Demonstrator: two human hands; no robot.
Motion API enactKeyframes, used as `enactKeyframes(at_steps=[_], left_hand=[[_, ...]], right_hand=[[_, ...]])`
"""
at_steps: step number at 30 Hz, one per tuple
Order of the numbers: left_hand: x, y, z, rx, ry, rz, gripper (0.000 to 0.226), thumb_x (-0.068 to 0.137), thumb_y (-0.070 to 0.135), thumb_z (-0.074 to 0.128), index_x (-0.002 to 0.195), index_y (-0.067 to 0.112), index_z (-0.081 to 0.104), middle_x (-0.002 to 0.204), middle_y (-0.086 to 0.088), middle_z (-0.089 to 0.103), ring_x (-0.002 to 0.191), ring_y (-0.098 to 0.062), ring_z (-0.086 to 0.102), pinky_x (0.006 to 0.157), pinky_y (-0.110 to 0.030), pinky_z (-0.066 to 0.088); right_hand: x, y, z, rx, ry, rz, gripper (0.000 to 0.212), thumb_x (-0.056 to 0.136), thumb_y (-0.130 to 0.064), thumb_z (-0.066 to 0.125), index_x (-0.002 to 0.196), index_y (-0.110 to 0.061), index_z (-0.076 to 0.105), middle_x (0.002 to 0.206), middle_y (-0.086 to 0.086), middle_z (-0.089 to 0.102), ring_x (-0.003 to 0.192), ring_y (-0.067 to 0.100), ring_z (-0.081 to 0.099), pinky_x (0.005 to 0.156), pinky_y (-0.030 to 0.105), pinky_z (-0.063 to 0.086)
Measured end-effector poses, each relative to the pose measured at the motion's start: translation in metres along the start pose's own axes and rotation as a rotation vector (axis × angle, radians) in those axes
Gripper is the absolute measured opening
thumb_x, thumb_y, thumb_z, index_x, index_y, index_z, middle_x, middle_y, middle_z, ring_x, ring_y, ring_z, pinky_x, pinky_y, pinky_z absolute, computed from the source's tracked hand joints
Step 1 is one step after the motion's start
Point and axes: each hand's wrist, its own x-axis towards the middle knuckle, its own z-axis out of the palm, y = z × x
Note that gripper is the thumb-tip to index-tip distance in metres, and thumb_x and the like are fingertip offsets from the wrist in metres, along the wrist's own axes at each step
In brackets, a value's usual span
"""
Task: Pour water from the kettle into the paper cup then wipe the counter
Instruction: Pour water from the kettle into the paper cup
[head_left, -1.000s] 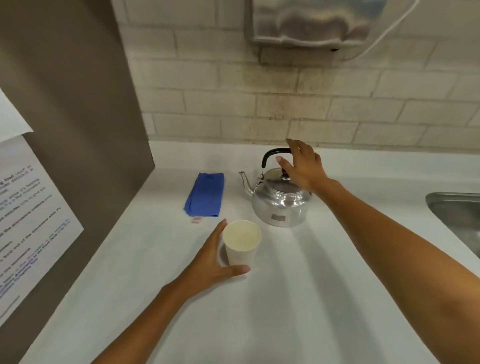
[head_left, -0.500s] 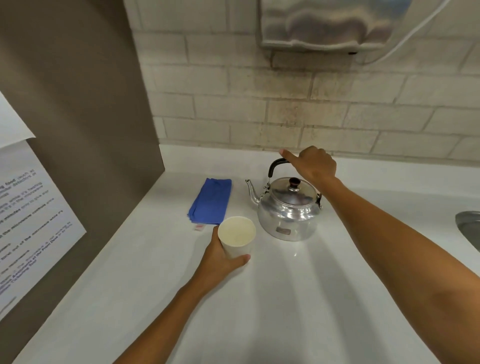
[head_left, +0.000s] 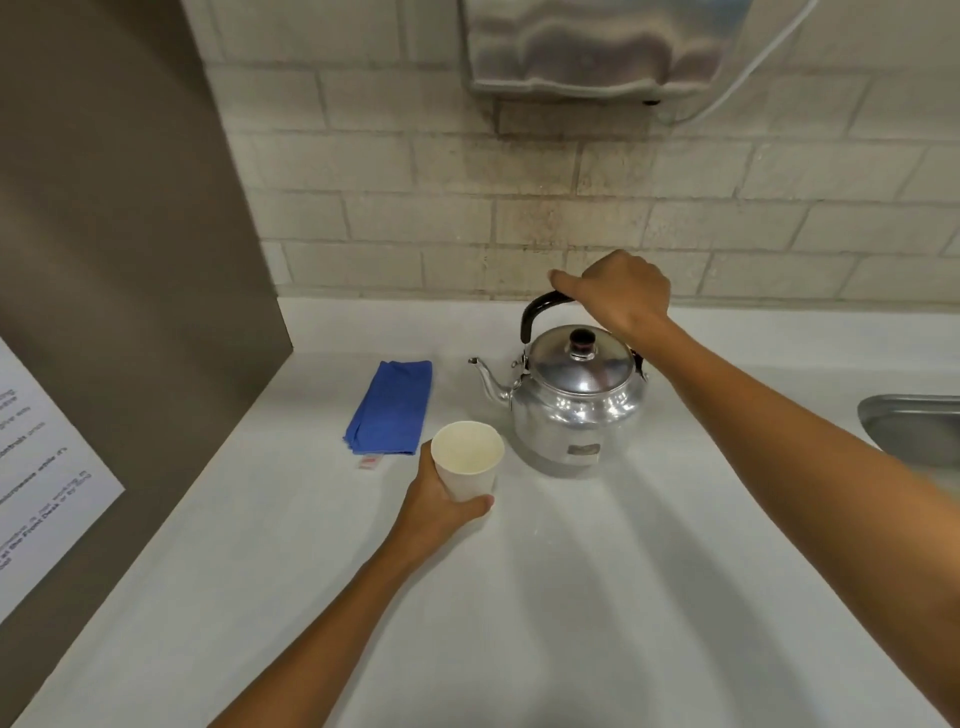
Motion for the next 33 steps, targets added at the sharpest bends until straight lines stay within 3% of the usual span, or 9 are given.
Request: enactKeyframes(at_steps=[9, 15, 24, 29, 33], left_hand=[[0.005, 0.003, 0.020, -0.048, -0.046, 0.003, 0.080, 0.061, 0.015, 0.082, 0.121, 0.028, 0.031, 0.119, 0.002, 0.048, 0.109, -0.019, 0.048, 0.084, -0.029, 0.041], [0.008, 0.011, 0.024, -0.038, -0.044, 0.014, 0.085, 0.062, 0.015, 0.081, 0.128, 0.022, 0.028, 0.117, 0.005, 0.043, 0.106, -0.017, 0.045, 0.083, -0.028, 0.040], [0.009, 0.021, 0.025, -0.055, -0.067, 0.030, 0.078, 0.064, 0.015, 0.079, 0.125, 0.024, 0.031, 0.115, 0.004, 0.048, 0.105, -0.019, 0.049, 0.081, -0.029, 0.041], [0.011, 0.021, 0.023, -0.056, -0.062, 0.043, 0.078, 0.064, 0.017, 0.080, 0.124, 0.024, 0.032, 0.114, 0.005, 0.047, 0.103, -0.016, 0.048, 0.073, -0.019, 0.040], [0.011, 0.017, 0.022, -0.055, -0.058, 0.041, 0.075, 0.063, 0.017, 0.080, 0.118, 0.030, 0.031, 0.112, 0.007, 0.047, 0.100, -0.014, 0.048, 0.065, -0.009, 0.038]], right_hand=[[-0.011, -0.003, -0.054, -0.154, 0.030, -0.163, 0.050, 0.068, -0.048, 0.056, 0.039, -0.018, 0.029, 0.038, -0.005, 0.025, 0.040, 0.015, 0.027, 0.045, 0.026, 0.022], [-0.023, -0.011, -0.064, -0.282, 0.039, -0.331, 0.053, 0.070, -0.046, 0.057, 0.038, -0.015, 0.028, 0.038, -0.003, 0.023, 0.042, 0.017, 0.025, 0.047, 0.025, 0.023], [-0.031, -0.029, -0.066, -0.378, 0.040, -0.441, 0.053, 0.075, -0.044, 0.055, 0.038, -0.016, 0.032, 0.038, -0.003, 0.028, 0.041, 0.015, 0.029, 0.050, 0.025, 0.025], [-0.033, -0.039, -0.063, -0.455, 0.040, -0.516, 0.053, 0.077, -0.045, 0.054, 0.039, -0.016, 0.031, 0.039, -0.003, 0.027, 0.042, 0.018, 0.029, 0.050, 0.026, 0.026], [-0.036, -0.044, -0.062, -0.484, 0.046, -0.567, 0.054, 0.077, -0.044, 0.054, 0.039, -0.016, 0.028, 0.038, -0.004, 0.024, 0.039, 0.014, 0.022, 0.046, 0.022, 0.018]])
